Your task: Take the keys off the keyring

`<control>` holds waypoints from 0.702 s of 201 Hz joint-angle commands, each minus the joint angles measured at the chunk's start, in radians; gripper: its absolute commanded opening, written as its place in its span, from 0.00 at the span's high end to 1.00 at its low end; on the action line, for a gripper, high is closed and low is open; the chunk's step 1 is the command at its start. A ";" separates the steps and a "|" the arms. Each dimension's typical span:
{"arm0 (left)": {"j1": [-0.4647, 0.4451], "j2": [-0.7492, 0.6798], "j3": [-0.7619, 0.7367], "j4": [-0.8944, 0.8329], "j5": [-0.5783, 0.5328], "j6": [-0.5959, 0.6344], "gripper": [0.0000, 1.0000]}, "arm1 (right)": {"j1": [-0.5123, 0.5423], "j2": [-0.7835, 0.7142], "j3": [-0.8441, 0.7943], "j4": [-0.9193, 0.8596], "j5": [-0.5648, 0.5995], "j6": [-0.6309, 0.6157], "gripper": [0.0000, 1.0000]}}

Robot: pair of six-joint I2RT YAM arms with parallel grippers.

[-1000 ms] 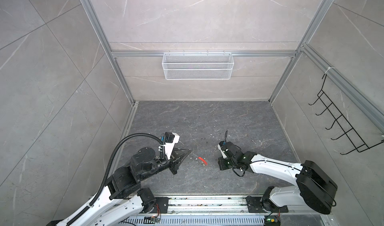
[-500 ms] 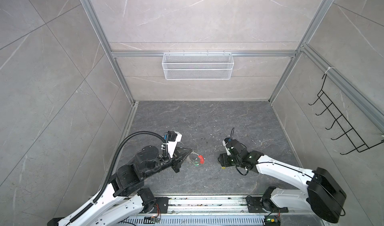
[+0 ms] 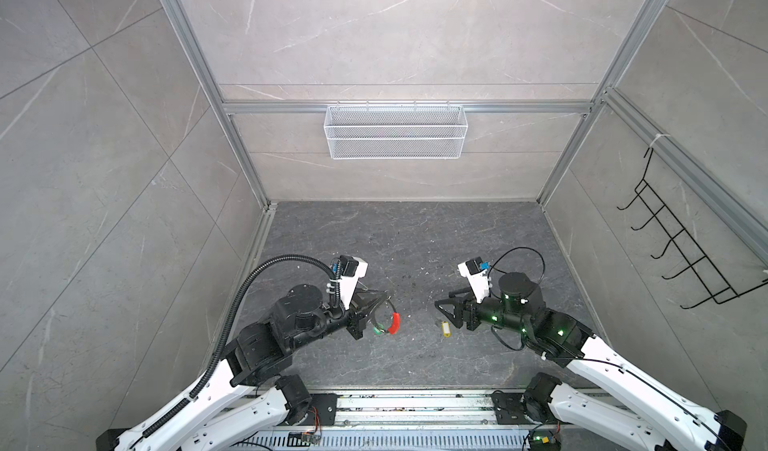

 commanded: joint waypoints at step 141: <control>0.001 0.045 0.106 0.047 -0.034 -0.046 1.00 | 0.179 -0.036 -0.059 0.235 -0.110 -0.062 0.34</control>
